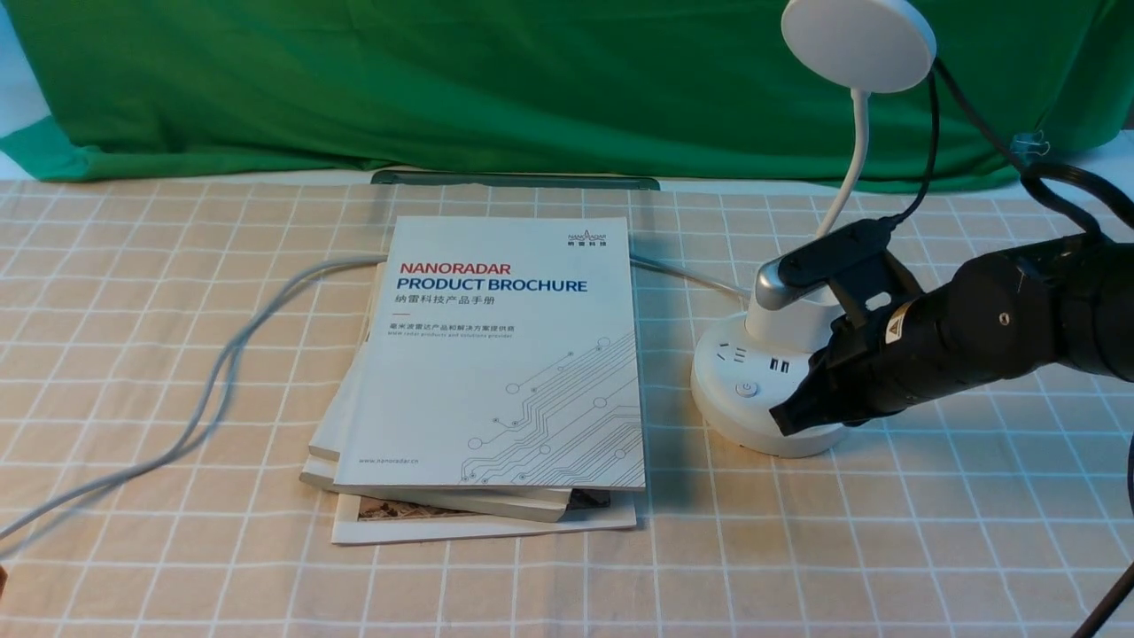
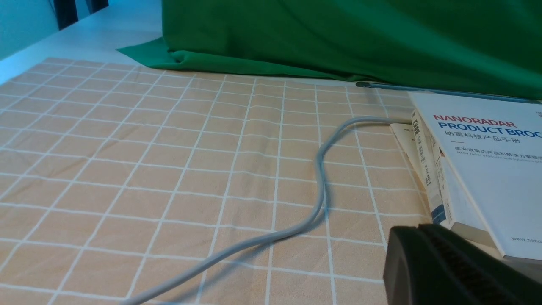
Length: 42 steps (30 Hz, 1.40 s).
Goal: Turn on the table lamp on the light coffee tablecloth with your hand.
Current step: 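Press the button on the base of the white desk lamp with the right gripper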
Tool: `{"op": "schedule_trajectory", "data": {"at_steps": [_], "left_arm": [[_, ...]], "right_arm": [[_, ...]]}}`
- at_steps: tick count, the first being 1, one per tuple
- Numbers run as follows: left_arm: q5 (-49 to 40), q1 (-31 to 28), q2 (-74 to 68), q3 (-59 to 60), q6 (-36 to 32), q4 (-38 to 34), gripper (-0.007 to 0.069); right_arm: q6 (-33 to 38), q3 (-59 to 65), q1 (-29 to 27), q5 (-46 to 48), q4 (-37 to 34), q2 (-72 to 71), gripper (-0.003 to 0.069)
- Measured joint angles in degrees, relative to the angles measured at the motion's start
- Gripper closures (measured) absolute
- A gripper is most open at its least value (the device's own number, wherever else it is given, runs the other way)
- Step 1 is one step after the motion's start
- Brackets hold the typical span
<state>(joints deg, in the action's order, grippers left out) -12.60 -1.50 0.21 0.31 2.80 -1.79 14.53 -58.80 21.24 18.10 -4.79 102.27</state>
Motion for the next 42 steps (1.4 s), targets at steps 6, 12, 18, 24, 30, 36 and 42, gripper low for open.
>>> {"op": "schedule_trajectory", "data": {"at_steps": [6,12,18,24,30,36,42], "left_arm": [[0.00,0.00,0.00,0.00,0.00,0.00,0.0603],[0.00,0.00,0.00,0.00,0.00,0.00,0.0603],[0.00,0.00,0.00,0.00,0.00,0.00,0.0603],[0.00,0.00,0.00,0.00,0.00,0.00,0.0603],[0.00,0.00,0.00,0.00,0.00,0.00,0.0603],[0.00,0.00,0.00,0.00,0.00,0.00,0.0603],[0.00,0.00,0.00,0.00,0.00,0.00,0.0603]], "right_arm": [[0.00,-0.02,-0.17,-1.24,0.00,0.80,0.0629],[0.00,-0.02,-0.17,-2.12,0.00,0.80,0.0629],[0.00,-0.02,-0.11,-2.18,0.00,0.80,0.0630],[0.00,-0.02,0.65,-3.17,0.00,0.91,0.0629],[0.00,-0.09,0.94,-3.04,0.00,1.24,0.0629],[0.00,-0.82,0.99,-3.63,-0.12,2.93,0.0629],[0.00,-1.33,0.99,-3.76,-0.12,3.83,0.0629]]}}
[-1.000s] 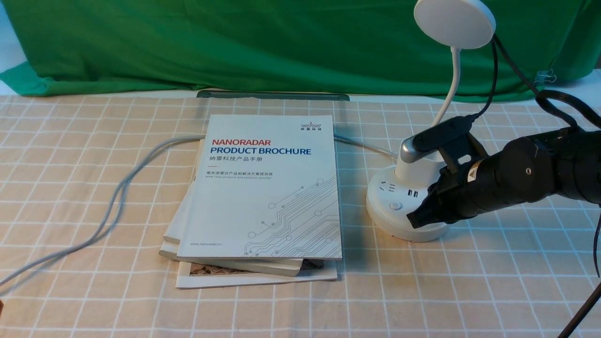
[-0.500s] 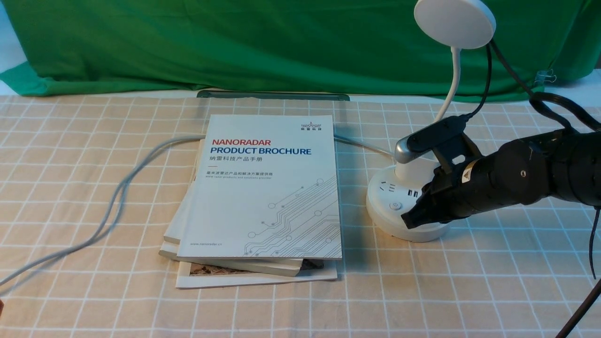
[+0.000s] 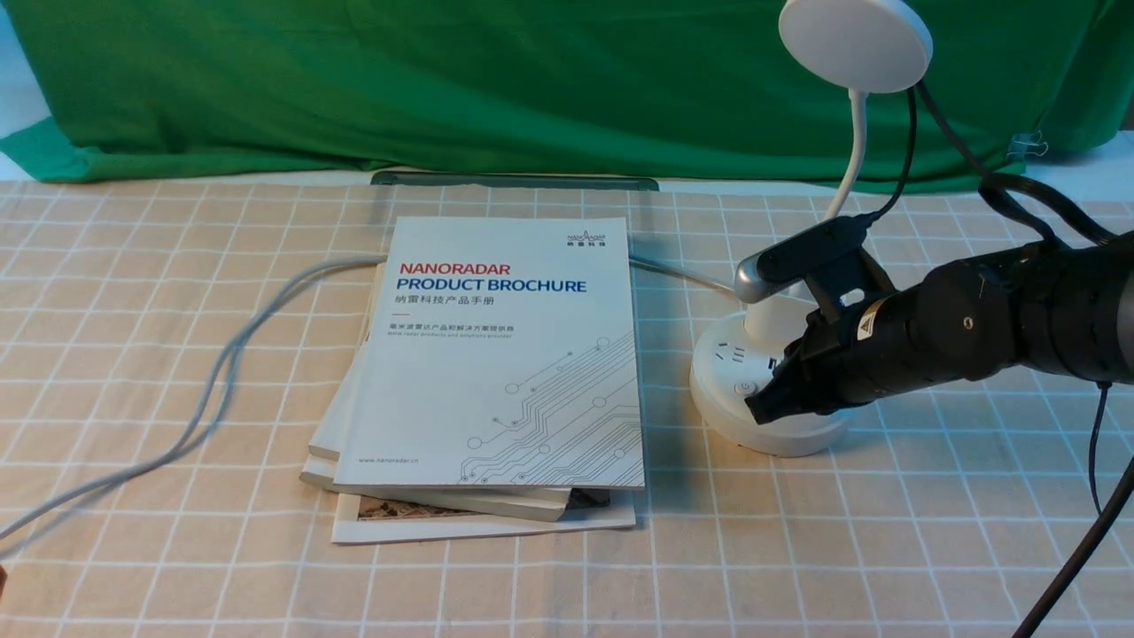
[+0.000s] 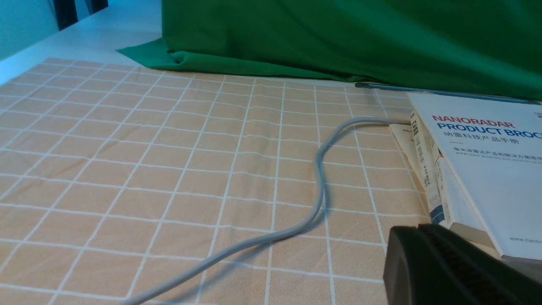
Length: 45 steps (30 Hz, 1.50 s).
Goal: Turn on the table lamp on the light coffee tablecloth with your hand.
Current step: 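Press the button on the base of the white desk lamp with the right gripper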
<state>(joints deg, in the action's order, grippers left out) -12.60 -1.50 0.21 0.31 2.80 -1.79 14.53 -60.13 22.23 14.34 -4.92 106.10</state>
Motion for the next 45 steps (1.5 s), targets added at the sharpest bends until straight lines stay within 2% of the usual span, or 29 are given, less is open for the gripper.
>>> {"op": "schedule_trajectory", "data": {"at_steps": [13,45], "left_arm": [[0.00,0.00,0.00,0.00,0.00,0.00,0.0603],[0.00,0.00,0.00,0.00,0.00,0.00,0.0603]], "right_arm": [[-1.01,0.84,-0.58,4.30,0.11,-5.60,0.0629],[-1.17,2.48,-0.70,1.83,0.20,-3.50,0.0629]]}}
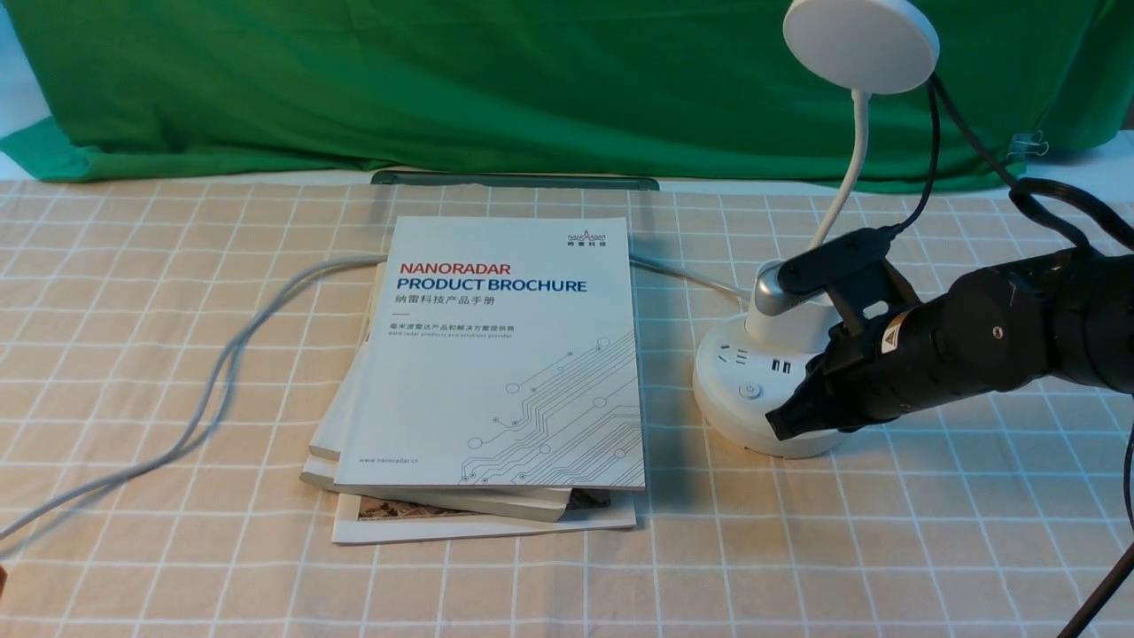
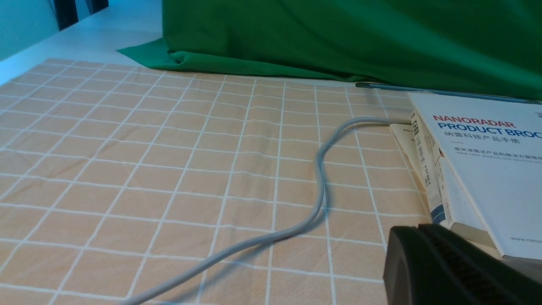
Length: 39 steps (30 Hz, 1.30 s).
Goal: Turn on the table lamp on the light coffee tablecloth with your hand.
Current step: 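Press the button on the base of the white desk lamp with the right gripper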
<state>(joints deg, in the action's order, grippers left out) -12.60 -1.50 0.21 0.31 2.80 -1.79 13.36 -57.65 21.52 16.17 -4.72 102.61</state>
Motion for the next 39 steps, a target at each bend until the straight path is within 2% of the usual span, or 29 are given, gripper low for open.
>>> {"op": "schedule_trajectory", "data": {"at_steps": [39], "left_arm": [[0.00,0.00,0.00,0.00,-0.61,0.00,0.0603]], "right_arm": [[-0.07,-0.61,-0.03,-1.71,0.05,1.93,0.0629]]}}
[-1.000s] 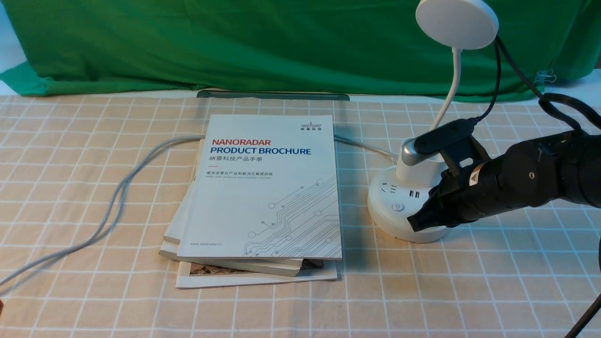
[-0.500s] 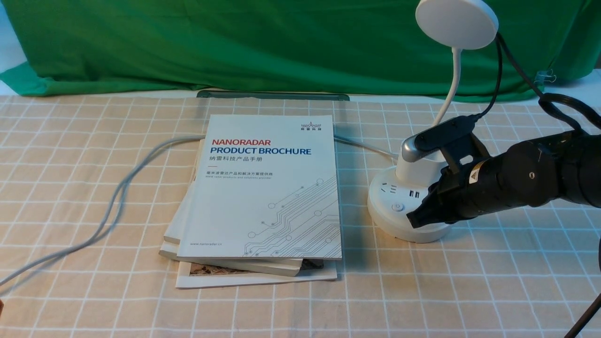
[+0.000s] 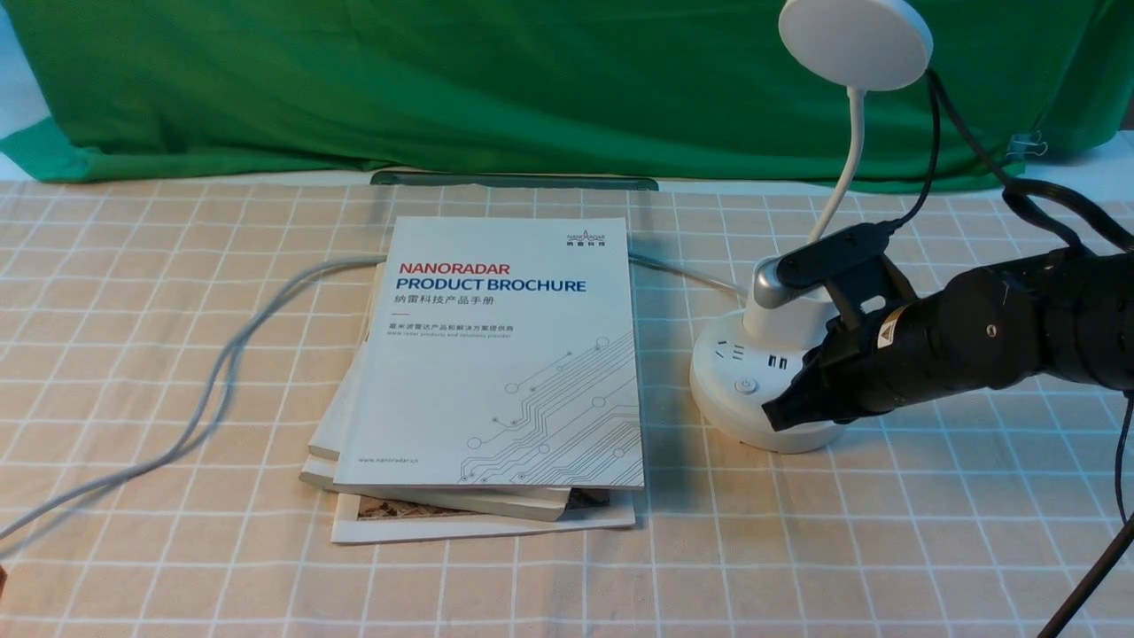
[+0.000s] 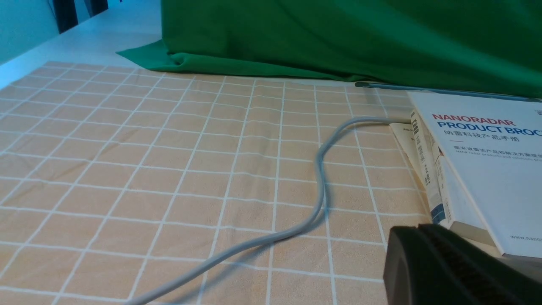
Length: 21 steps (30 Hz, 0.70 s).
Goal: Turn on the table lamp on the light coffee tablecloth with your hand.
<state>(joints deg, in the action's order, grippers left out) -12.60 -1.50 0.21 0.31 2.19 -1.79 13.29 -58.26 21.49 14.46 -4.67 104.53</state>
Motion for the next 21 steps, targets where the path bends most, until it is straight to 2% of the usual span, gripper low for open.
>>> {"op": "schedule_trajectory", "data": {"at_steps": [5,15,21], "left_arm": [[0.00,0.00,0.00,0.00,-0.21,0.00,0.0603],[0.00,0.00,0.00,0.00,-0.21,0.00,0.0603],[0.00,0.00,0.00,0.00,-0.33,0.00,0.0603]], "right_arm": [[-0.06,0.34,0.18,0.89,0.16,-2.03,0.0629],[-2.91,2.28,0.20,1.80,0.11,-26.47,0.0626],[-7.13,15.35,0.20,-4.50,0.11,-46.63,0.0621]]}}
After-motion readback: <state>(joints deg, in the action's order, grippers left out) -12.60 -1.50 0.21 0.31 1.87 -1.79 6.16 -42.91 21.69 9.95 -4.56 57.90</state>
